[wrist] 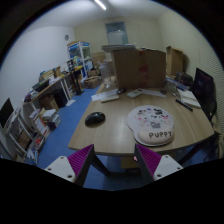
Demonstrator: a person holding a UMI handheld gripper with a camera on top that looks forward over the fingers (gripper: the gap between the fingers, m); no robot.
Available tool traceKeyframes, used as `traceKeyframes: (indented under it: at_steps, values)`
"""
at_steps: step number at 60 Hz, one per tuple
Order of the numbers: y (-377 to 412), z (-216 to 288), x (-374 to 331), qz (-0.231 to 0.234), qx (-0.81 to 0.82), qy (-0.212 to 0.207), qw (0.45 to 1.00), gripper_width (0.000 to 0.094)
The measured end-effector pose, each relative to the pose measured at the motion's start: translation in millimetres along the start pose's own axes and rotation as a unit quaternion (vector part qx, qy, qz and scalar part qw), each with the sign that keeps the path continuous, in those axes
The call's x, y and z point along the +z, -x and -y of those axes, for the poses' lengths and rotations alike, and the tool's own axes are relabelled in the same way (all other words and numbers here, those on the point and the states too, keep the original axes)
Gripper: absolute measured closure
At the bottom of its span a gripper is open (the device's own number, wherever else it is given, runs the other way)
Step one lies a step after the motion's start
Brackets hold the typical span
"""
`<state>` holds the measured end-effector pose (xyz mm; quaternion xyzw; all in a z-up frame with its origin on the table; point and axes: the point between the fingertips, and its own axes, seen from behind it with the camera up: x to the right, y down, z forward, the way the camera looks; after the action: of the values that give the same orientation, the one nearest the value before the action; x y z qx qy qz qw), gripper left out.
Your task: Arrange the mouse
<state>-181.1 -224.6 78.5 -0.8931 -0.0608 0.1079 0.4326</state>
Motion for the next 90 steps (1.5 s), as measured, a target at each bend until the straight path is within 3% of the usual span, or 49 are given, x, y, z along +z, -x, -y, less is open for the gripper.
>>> traceKeyframes:
  at_steps: [8,18,32,45,60,76,81,85,90]
  values:
    - [-8.3,-3.3,4.4,-0.016,0.007,-0.001,1.000,0.0110]
    - [1.6,-3.1,18.3,0.005,0.005,0.001,1.000,0.0105]
    - [66.6,6.8,90.1,0.045,-0.045,0.005,0.998,0.0106]
    - [105.9,2.9,163.2,0.044,-0.038,0.040,0.997,0.0096]
    - [100.8,36.7,222.6,-0.020,-0.042,0.018,0.999,0.0103]
    - [101.3,75.6,274.7,-0.052,-0.035,-0.006,0.998,0.0097]
    - [99.7,82.2,281.8,-0.059,-0.031,-0.015,0.998,0.0151]
    - [100.4,83.0,283.5,-0.058,-0.032,-0.020,0.998,0.0303]
    - [102.5,82.3,283.8,-0.055,-0.036,-0.020,0.998,0.0376]
